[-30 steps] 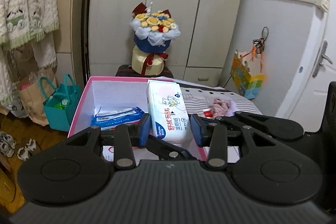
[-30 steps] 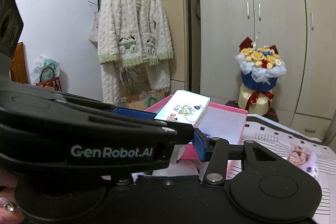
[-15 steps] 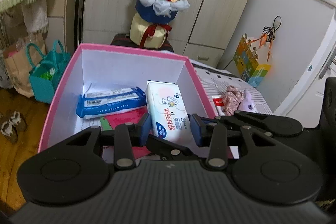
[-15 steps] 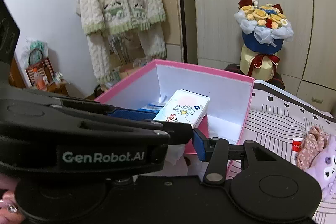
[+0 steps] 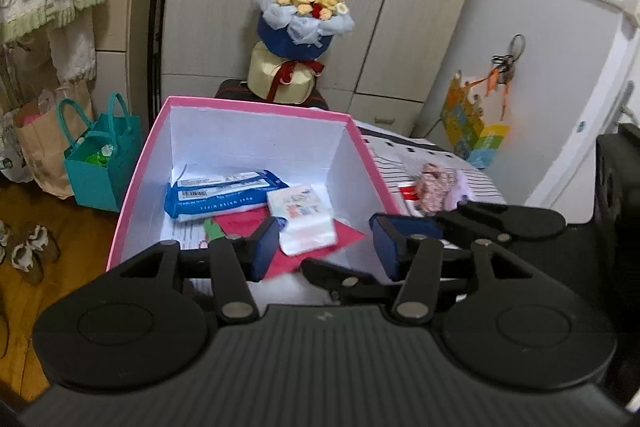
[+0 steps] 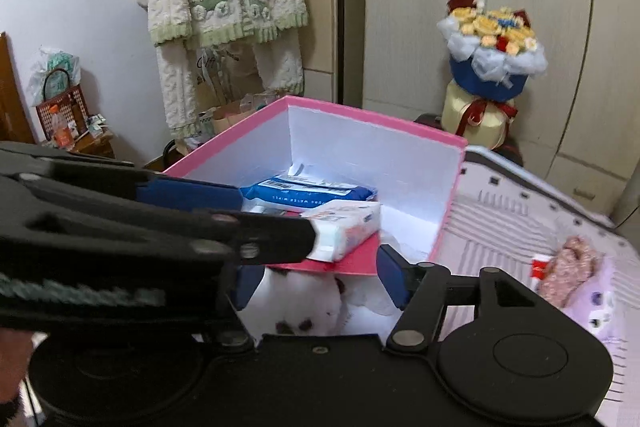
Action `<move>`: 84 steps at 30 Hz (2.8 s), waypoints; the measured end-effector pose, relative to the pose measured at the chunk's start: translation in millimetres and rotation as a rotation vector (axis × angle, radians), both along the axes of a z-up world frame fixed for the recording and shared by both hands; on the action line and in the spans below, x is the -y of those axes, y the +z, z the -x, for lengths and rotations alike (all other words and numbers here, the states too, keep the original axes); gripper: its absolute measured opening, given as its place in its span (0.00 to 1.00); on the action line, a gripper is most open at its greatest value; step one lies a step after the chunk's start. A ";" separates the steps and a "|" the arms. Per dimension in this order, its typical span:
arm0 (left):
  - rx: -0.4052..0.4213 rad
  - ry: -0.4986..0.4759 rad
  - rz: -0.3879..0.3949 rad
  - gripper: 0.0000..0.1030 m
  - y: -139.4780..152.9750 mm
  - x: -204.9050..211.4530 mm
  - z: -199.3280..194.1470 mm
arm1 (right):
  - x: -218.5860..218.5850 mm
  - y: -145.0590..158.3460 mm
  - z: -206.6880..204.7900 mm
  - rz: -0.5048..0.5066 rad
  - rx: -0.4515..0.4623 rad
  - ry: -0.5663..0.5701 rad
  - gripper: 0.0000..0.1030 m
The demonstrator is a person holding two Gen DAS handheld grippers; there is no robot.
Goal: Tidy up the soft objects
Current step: 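Open the left gripper to release the tissue pack in the box, then move the left gripper to the purple plush doll, then grasp the purple plush doll with the left gripper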
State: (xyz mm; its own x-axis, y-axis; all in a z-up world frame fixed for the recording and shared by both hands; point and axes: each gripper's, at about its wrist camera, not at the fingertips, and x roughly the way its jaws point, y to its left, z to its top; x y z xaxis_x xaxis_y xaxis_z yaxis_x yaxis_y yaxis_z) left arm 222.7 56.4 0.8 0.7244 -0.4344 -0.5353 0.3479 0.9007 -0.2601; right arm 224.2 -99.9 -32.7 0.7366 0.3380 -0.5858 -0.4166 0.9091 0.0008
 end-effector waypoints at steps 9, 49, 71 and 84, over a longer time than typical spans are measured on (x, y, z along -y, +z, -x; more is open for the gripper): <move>0.078 -0.077 -0.011 0.54 32.3 -1.4 51.7 | 17.0 29.9 51.5 0.051 0.079 0.003 0.73; 0.080 -0.303 -0.033 0.68 -16.3 192.5 63.6 | 247.3 -64.7 112.5 -0.012 0.131 -0.148 0.84; -0.065 -0.015 0.160 0.52 -91.0 246.8 -51.3 | 240.0 -93.3 -13.7 0.202 0.187 0.213 0.84; -0.112 -0.031 0.217 0.39 -103.8 244.8 -61.0 | 258.9 -108.1 -56.3 0.006 0.014 0.166 0.70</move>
